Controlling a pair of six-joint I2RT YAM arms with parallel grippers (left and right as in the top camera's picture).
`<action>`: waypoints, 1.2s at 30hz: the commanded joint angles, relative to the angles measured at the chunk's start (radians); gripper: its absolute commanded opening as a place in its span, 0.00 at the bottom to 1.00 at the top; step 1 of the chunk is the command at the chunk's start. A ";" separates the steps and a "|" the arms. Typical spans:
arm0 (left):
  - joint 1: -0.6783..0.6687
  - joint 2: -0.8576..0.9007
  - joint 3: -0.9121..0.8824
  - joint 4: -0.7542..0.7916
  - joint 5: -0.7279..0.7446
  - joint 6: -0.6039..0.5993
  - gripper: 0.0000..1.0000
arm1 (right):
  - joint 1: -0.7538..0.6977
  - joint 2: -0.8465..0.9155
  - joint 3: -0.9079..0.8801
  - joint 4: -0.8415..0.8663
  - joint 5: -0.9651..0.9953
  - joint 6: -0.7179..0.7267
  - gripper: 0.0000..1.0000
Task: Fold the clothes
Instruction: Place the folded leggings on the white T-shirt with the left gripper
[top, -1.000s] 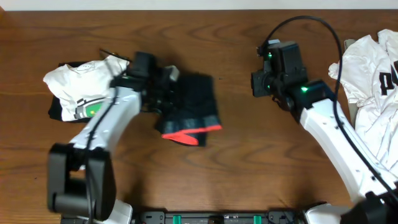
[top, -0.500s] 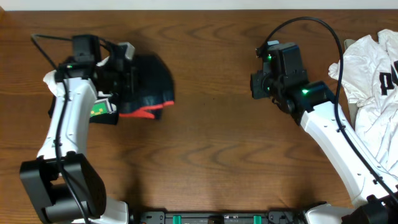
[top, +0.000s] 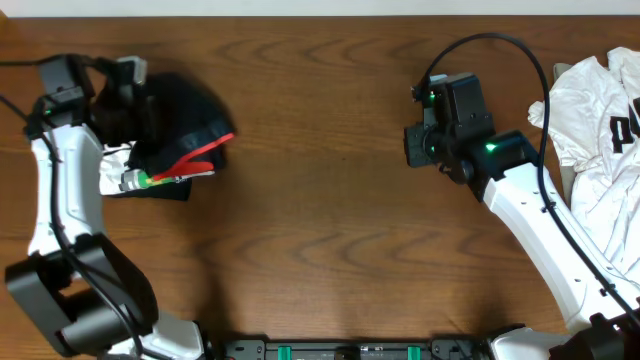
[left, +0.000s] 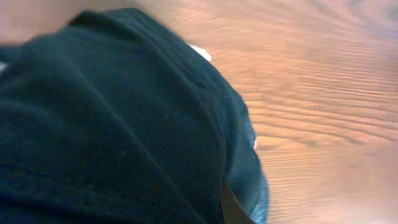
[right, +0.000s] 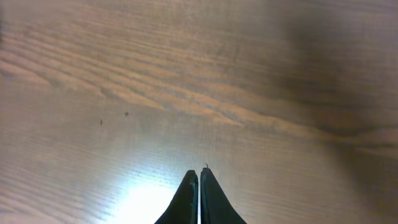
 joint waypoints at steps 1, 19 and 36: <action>0.063 0.048 0.024 0.011 -0.061 0.024 0.06 | 0.006 -0.004 0.005 -0.018 -0.002 0.010 0.02; 0.278 -0.013 0.106 -0.047 -0.064 -0.207 0.98 | 0.005 -0.004 0.005 -0.045 -0.001 0.010 0.03; 0.105 -0.506 0.152 -0.460 0.067 -0.136 0.86 | 0.005 -0.137 0.037 -0.011 -0.166 0.010 0.15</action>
